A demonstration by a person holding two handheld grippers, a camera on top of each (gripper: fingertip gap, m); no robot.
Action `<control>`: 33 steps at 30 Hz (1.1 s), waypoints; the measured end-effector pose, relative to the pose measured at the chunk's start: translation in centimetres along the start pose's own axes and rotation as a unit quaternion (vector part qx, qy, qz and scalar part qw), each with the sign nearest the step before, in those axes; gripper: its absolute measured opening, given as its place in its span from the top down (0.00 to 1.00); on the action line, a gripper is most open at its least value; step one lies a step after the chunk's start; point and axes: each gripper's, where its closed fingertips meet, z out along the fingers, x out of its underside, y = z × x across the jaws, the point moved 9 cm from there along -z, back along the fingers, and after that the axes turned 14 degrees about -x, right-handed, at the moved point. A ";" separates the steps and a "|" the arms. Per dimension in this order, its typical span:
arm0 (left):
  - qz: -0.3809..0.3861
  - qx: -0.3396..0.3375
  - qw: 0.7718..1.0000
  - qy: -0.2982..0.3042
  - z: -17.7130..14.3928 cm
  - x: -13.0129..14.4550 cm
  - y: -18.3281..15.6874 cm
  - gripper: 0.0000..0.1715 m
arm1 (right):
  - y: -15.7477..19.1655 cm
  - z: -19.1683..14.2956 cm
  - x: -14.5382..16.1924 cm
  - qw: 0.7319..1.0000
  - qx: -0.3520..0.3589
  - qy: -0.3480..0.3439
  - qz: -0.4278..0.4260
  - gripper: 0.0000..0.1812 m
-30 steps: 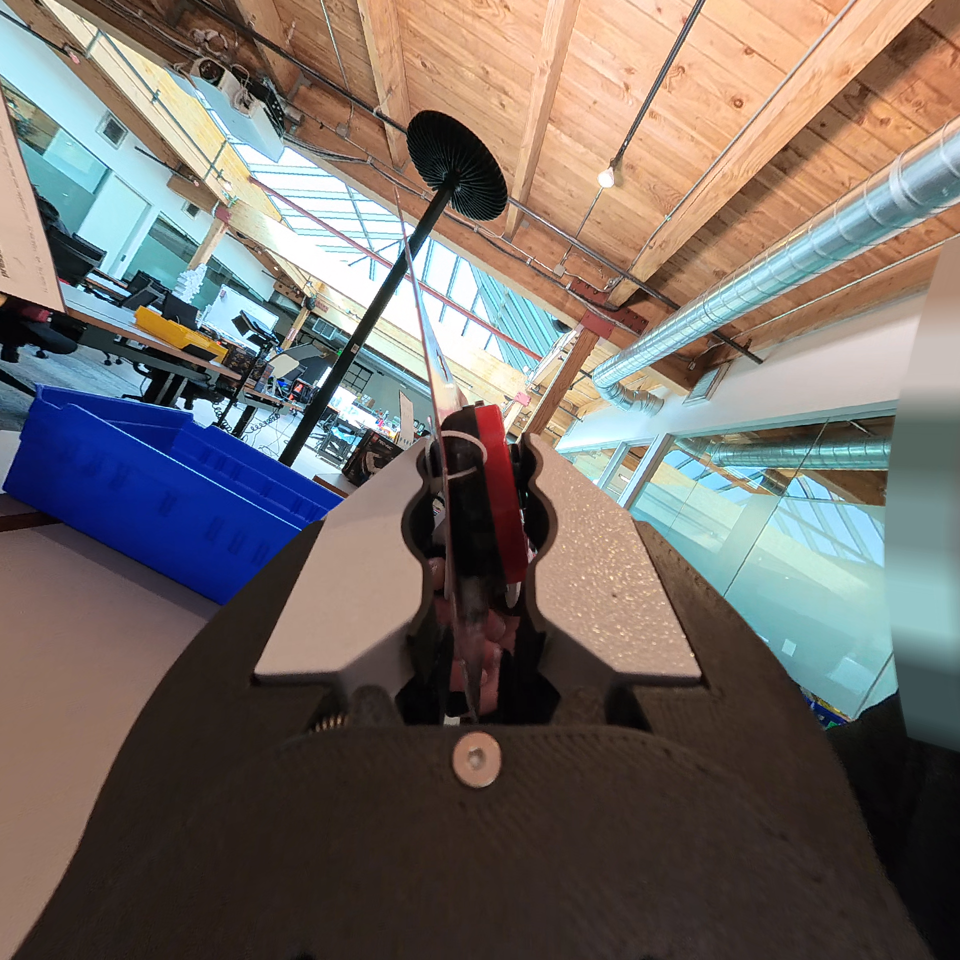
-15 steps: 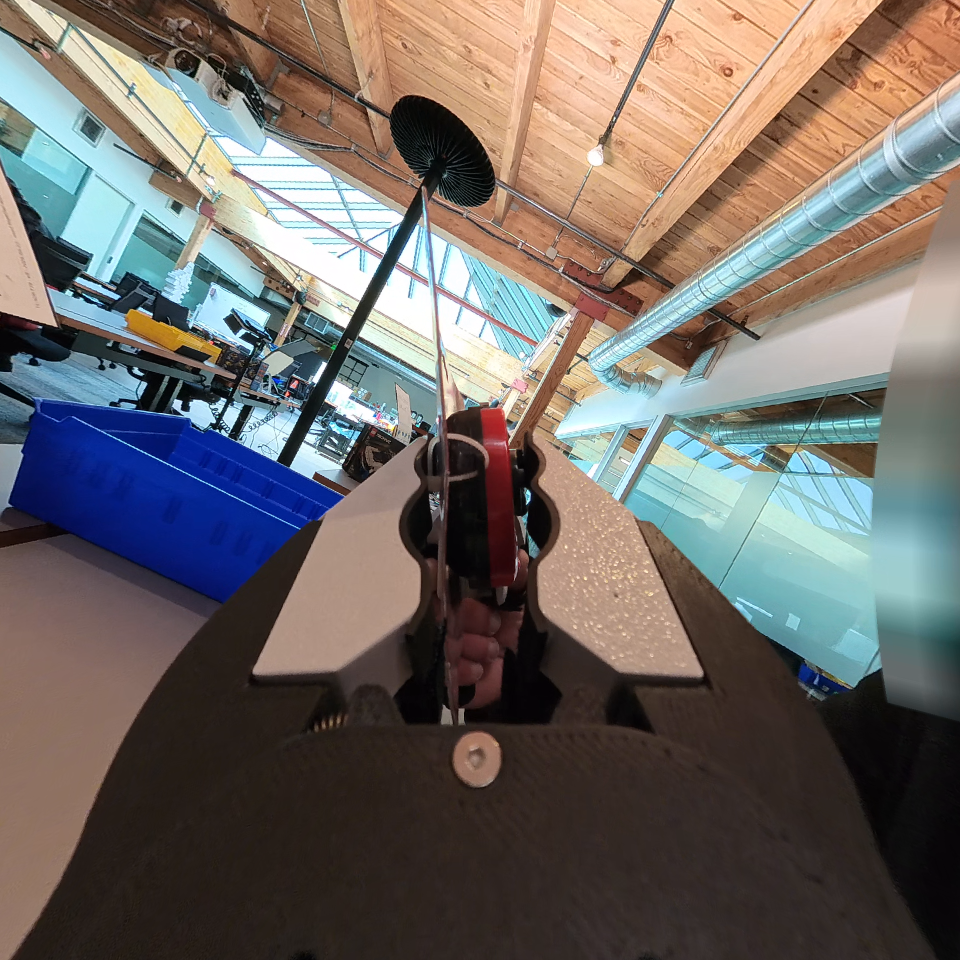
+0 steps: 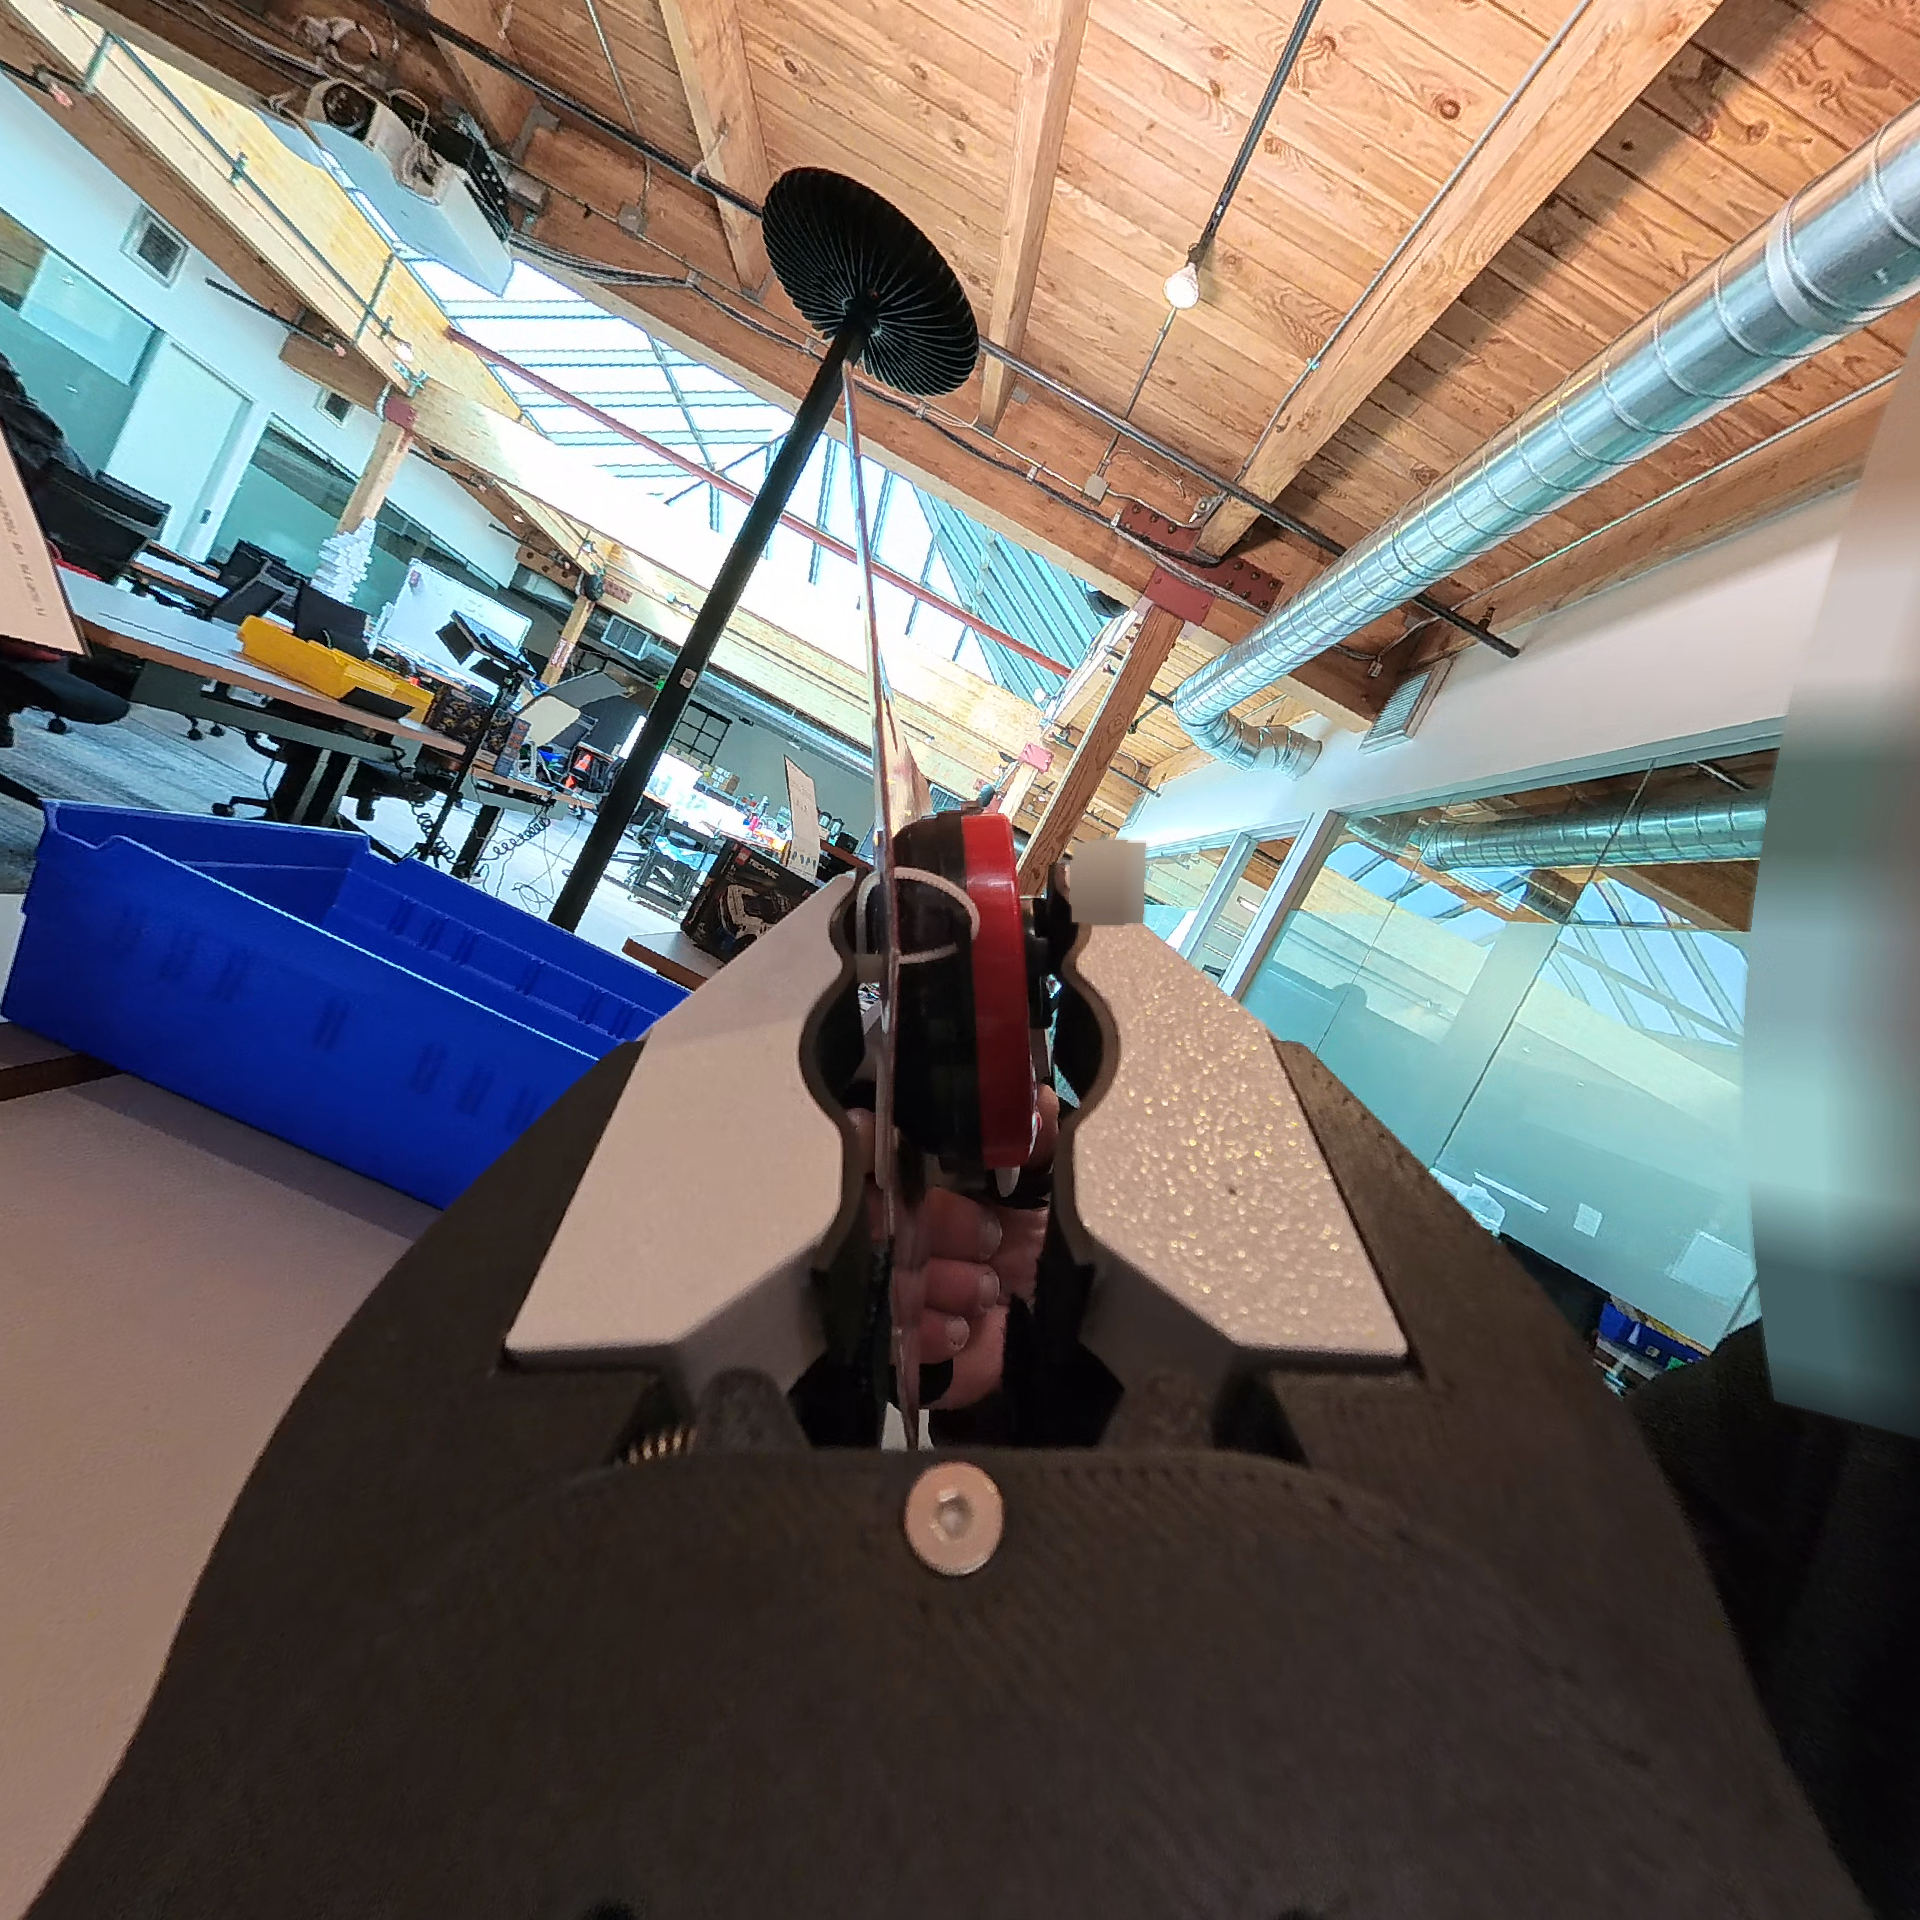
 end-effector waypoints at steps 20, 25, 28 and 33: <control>0.000 0.002 1.000 -0.001 0.0 -0.1 -0.1 0.82 | 0.0 0.0 0.0 1.000 -0.002 -0.004 0.006 0.84; 0.005 -0.006 1.000 -0.004 0.1 0.1 -0.1 0.83 | 0.0 0.5 0.4 1.000 -0.010 0.012 0.012 0.81; 0.008 -0.005 1.000 -0.001 0.2 0.1 -0.3 0.83 | 0.1 0.4 0.3 1.000 -0.007 0.018 0.007 0.86; -0.006 -0.010 1.000 -0.020 0.1 0.1 -0.4 0.84 | 0.0 0.5 0.4 1.000 -0.006 0.013 0.013 0.84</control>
